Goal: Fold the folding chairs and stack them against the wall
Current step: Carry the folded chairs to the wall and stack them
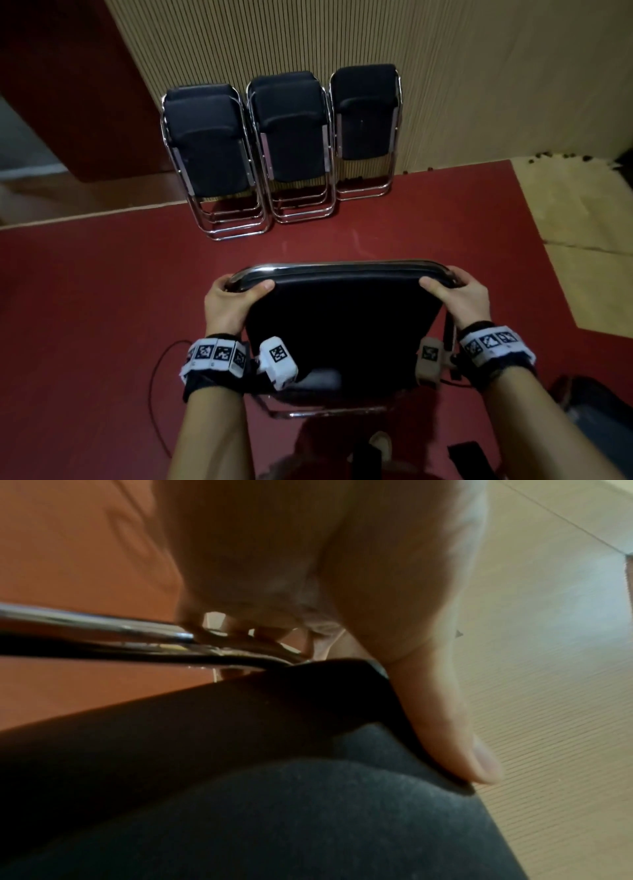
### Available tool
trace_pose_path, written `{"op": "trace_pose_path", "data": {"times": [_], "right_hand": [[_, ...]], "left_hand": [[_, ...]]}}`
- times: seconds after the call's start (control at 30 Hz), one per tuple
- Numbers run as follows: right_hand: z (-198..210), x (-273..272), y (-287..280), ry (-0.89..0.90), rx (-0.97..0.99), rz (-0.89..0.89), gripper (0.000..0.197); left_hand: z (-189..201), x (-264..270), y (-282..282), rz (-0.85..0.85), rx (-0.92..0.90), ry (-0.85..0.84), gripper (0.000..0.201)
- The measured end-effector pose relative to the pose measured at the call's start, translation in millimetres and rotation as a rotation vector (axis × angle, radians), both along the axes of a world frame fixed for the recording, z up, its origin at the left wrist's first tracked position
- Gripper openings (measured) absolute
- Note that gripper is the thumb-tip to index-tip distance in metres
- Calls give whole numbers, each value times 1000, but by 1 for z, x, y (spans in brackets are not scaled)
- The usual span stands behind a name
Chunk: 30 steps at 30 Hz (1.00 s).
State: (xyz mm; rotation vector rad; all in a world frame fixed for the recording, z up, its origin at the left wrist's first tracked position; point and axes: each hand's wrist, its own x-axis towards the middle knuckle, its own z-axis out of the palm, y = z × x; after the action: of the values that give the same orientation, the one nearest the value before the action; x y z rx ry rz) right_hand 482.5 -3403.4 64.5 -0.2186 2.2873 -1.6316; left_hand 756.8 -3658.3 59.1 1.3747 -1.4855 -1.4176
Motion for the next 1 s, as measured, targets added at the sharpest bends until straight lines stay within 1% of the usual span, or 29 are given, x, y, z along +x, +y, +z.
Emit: {"op": "trace_pose_path", "data": {"times": [0.03, 0.13, 0.2, 0.33, 0.53, 0.63, 0.73, 0.8, 0.87, 1.0], "right_hand": [[1, -18, -8, 0, 5, 8, 60], [4, -68, -30, 14, 16, -6, 70], [2, -102, -43, 25, 10, -35, 75], [-3, -161, -72, 50, 27, -76, 72], [-7, -248, -131, 40, 1, -191, 68], [0, -280, -156, 40, -12, -255, 68], [4, -308, -171, 36, -22, -285, 65], [10, -333, -188, 43, -31, -313, 63], [12, -360, -204, 53, -29, -322, 62], [3, -422, -233, 62, -4, -315, 67]], "left_hand": [[-2, -16, -6, 3, 4, -4, 52], [-2, -60, -26, 13, 30, -6, 66], [-4, -97, -44, -3, 45, -3, 66], [-9, -170, -82, -76, 36, -20, 68], [-15, -292, -170, -184, 39, -6, 66], [-5, -344, -206, -253, -14, -23, 69], [4, -388, -235, -324, -27, -33, 72], [8, -420, -257, -337, -30, -30, 73], [8, -450, -276, -340, -31, -29, 78], [1, -508, -305, -336, -25, -63, 83]]}}
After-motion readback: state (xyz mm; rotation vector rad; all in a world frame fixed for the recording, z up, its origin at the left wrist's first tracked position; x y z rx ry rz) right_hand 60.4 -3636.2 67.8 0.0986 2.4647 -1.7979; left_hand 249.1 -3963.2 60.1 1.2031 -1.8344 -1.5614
